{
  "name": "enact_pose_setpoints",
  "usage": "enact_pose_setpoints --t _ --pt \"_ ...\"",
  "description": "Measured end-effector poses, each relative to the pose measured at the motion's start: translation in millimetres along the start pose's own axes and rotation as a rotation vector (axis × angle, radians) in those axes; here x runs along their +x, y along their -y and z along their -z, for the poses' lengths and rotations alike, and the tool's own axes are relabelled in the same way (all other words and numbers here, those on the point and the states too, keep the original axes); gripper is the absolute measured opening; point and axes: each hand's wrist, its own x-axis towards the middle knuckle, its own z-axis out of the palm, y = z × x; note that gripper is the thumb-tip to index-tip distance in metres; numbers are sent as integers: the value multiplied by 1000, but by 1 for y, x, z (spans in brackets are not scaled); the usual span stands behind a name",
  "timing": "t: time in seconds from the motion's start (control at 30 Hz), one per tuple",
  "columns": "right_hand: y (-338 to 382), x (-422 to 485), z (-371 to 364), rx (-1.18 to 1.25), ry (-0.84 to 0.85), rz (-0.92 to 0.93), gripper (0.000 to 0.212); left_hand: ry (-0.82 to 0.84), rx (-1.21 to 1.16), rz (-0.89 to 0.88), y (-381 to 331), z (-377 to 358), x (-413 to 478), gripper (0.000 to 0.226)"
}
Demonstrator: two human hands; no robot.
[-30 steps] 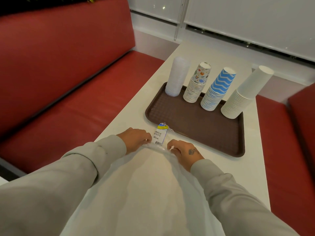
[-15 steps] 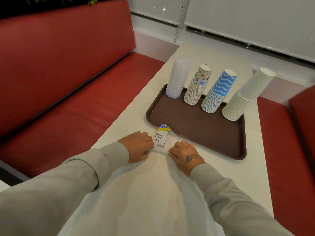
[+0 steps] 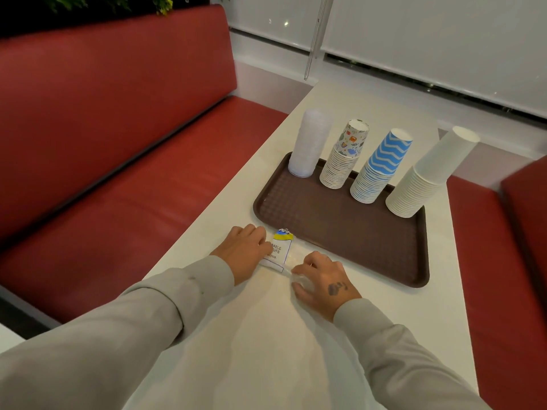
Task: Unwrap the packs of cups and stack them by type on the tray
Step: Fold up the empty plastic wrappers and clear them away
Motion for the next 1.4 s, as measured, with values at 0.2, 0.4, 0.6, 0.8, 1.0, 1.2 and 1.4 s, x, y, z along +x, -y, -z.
enact_pose_setpoints --t 0.2,0.4,0.6,0.8,1.0,1.2,1.4 --pt "-2 10 -5 -86 -10 43 24 0 -12 -198 4 -10 -5 23" --pt "-1 18 -1 -23 75 -74 27 107 45 -89 -2 -10 -4 40" --pt "-2 15 -1 15 54 -30 30 124 69 -14 -10 -2 3 45" --pt "-2 7 -5 46 -15 -46 21 138 65 -2 -11 -2 6 26" --pt "8 13 -3 -30 53 -109 27 131 30 0 -12 -2 11 32" --pt "5 17 -3 49 56 -182 25 70 -50 119 -14 -5 13 20" --pt "-1 18 -4 75 55 -169 20 55 -2 -17 -10 -9 10 25"
